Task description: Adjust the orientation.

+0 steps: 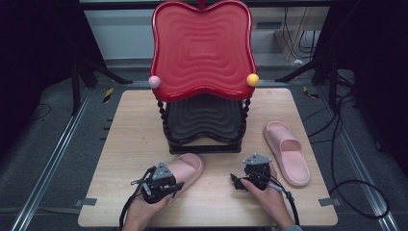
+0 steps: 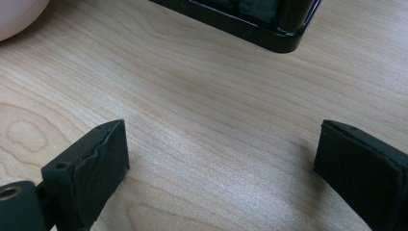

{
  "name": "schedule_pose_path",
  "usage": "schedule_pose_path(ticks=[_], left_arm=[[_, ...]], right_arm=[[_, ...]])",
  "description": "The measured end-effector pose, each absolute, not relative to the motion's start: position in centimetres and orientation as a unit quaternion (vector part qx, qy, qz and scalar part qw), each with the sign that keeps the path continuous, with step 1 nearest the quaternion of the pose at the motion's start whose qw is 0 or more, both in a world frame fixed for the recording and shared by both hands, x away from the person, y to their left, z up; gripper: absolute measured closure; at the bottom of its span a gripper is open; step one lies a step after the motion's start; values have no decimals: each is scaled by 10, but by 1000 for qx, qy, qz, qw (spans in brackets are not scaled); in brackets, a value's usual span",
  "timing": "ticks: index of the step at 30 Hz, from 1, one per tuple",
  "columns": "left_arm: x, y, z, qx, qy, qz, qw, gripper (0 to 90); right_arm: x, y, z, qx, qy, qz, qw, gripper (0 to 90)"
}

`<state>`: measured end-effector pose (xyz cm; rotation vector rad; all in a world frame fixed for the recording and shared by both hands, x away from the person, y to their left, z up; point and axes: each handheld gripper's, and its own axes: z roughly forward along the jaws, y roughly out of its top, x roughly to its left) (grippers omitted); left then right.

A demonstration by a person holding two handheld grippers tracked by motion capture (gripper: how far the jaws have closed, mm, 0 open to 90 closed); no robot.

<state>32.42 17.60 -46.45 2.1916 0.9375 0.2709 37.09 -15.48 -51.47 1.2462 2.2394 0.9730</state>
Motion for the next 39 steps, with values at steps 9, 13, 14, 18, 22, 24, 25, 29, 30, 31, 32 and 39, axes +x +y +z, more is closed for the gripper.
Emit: schedule_pose_path(ticks=[9, 13, 14, 18, 22, 24, 25, 29, 30, 31, 32, 39], left_arm=[[322, 176, -468, 855, 360, 106, 358, 786], [322, 177, -470, 855, 361, 104, 358, 792], [322, 177, -470, 855, 360, 105, 358, 795], [321, 177, -468, 854, 357, 114, 361, 819], [318, 179, -461, 850, 356, 123, 367, 846], [315, 180, -458, 846, 359, 119, 377, 847], [313, 180, -456, 843, 360, 119, 381, 847], [305, 177, -445, 834, 359, 119, 402, 846], [302, 175, -440, 834, 356, 119, 405, 846], [299, 173, -436, 832, 353, 120, 411, 846], [297, 171, -433, 829, 351, 124, 418, 847], [294, 152, -406, 819, 341, 138, 440, 847]], right_arm=[[371, -155, -515, 445, 801, 348, 199, 50], [371, -155, -515, 445, 801, 347, 199, 50], [371, -155, -515, 445, 801, 348, 199, 50], [371, -155, -515, 444, 801, 348, 199, 51], [371, -155, -515, 444, 802, 348, 197, 50], [371, -155, -515, 443, 802, 348, 197, 50], [371, -155, -515, 443, 802, 348, 197, 50], [371, -155, -515, 443, 802, 349, 197, 50], [371, -155, -515, 443, 802, 349, 197, 50], [371, -155, -515, 443, 802, 348, 197, 50], [371, -155, -515, 443, 802, 348, 197, 50], [371, -155, -515, 444, 802, 347, 198, 50]])
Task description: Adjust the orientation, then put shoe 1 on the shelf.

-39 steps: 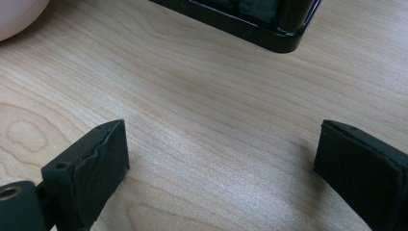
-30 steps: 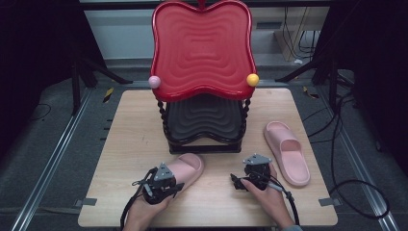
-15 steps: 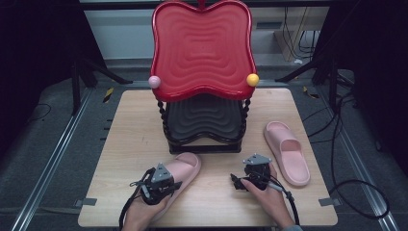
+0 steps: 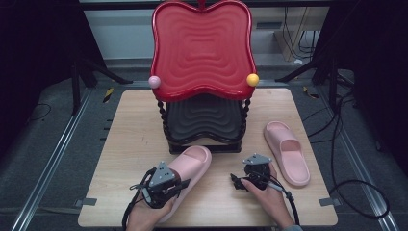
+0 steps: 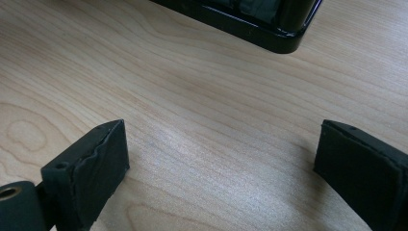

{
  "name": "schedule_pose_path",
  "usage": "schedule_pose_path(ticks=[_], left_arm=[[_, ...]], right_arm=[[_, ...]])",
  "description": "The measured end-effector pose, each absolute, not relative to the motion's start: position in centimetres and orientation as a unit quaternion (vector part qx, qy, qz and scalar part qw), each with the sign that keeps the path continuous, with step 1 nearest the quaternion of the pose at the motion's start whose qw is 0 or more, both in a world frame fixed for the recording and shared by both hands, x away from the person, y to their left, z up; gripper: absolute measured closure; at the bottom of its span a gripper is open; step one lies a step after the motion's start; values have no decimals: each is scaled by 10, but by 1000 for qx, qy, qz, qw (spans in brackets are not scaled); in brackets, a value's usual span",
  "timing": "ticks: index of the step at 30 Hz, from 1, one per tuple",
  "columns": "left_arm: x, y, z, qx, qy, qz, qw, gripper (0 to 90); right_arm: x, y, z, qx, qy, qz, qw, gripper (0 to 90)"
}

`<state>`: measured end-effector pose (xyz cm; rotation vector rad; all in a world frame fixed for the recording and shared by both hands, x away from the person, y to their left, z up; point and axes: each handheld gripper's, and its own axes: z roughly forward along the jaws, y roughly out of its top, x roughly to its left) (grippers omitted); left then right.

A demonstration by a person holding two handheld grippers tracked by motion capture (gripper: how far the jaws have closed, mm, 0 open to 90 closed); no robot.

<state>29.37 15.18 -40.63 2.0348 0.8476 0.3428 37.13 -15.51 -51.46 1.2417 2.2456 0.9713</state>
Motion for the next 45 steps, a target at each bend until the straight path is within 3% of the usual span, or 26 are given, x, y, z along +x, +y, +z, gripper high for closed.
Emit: schedule_pose_path(ticks=[18, 32, 45], left_arm=[[324, 105, -370, 775, 349, 214, 482, 848], [356, 99, -349, 734, 381, 259, 499, 848], [380, 98, -358, 719, 405, 290, 485, 849]], right_arm=[[371, -155, -514, 443, 803, 347, 197, 50], [371, -155, -514, 443, 803, 347, 197, 50], [371, -156, -515, 441, 803, 348, 197, 50]])
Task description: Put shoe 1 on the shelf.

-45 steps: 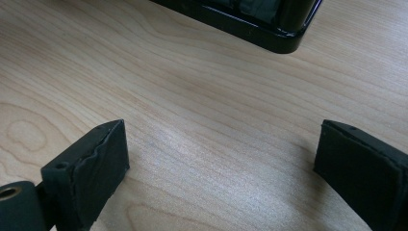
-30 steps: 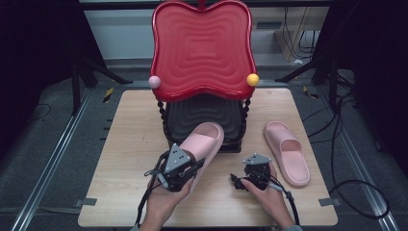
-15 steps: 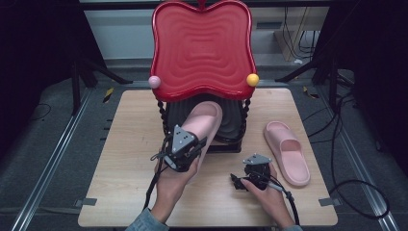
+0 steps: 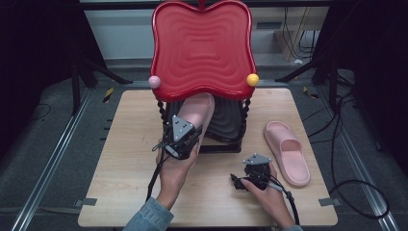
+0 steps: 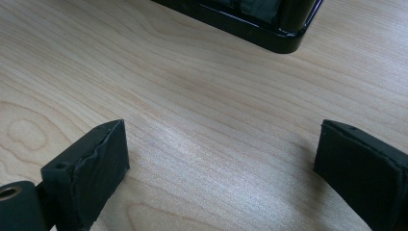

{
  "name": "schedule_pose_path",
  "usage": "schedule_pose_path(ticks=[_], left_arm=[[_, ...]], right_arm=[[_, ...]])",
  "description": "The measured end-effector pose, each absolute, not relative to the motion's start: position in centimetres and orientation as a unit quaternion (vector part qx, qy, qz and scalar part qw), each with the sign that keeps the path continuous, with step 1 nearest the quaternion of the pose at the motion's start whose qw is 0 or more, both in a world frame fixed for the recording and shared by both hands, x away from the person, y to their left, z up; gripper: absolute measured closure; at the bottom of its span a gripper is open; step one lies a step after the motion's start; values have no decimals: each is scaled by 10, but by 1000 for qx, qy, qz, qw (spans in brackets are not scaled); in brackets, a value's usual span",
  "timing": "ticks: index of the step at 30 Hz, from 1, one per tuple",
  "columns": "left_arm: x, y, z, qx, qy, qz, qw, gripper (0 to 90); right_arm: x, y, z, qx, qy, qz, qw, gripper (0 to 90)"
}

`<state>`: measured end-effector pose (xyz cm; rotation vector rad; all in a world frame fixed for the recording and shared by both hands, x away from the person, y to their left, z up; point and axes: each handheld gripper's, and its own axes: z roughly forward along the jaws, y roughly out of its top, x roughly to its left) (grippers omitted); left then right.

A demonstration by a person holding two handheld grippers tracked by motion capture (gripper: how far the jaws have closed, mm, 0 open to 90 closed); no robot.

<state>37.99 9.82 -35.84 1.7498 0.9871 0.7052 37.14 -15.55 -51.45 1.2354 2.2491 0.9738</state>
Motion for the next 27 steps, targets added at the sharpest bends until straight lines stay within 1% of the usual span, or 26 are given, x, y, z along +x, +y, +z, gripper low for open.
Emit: schedule_pose_path(ticks=[11, 15, 27], left_arm=[[404, 94, -364, 696, 437, 322, 471, 848], [413, 93, -367, 695, 443, 330, 461, 848], [428, 90, -375, 683, 472, 328, 451, 848]], right_arm=[[372, -156, -515, 438, 805, 349, 196, 50], [372, -156, -515, 438, 805, 349, 196, 50], [372, -157, -515, 435, 806, 350, 194, 50]])
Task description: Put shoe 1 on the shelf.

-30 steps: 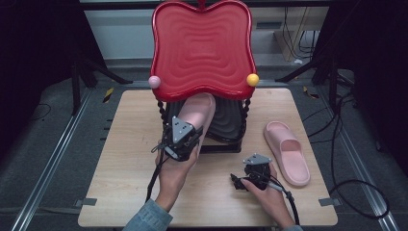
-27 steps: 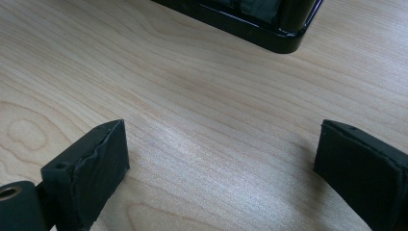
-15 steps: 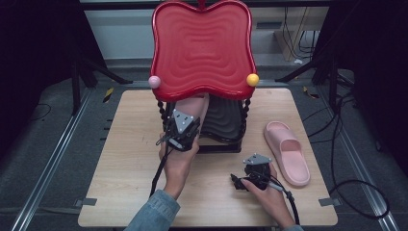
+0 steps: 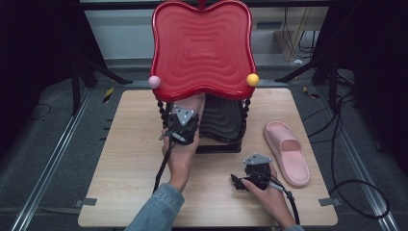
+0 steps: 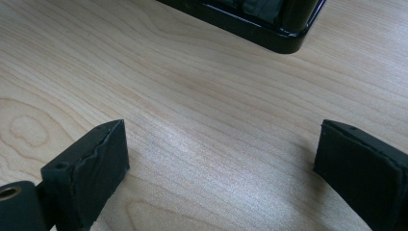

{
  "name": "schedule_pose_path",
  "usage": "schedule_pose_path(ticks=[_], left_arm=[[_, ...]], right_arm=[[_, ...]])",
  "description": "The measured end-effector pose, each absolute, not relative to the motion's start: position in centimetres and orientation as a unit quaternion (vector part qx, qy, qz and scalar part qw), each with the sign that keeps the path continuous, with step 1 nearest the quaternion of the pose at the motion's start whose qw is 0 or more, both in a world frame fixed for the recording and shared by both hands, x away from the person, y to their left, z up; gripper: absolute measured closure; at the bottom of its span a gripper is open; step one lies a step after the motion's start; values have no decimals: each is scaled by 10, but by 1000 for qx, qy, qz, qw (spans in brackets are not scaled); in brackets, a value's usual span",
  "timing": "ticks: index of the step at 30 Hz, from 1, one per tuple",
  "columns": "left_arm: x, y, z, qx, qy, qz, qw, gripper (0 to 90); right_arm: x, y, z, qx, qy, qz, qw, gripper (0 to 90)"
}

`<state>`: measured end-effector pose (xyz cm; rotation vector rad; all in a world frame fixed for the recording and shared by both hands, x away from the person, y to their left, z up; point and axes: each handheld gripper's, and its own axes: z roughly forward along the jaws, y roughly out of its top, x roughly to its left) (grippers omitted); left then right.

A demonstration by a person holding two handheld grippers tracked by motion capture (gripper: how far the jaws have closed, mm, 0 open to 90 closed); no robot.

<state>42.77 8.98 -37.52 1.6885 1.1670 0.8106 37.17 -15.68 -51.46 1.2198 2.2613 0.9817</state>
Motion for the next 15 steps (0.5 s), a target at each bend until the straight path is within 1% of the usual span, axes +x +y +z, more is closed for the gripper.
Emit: schedule_pose_path(ticks=[8, 15], left_arm=[[431, 84, -375, 692, 477, 323, 436, 842], [435, 84, -375, 704, 482, 290, 433, 800]], right_arm=[[372, -157, -515, 435, 807, 350, 194, 50], [372, -157, -515, 434, 807, 350, 194, 50]])
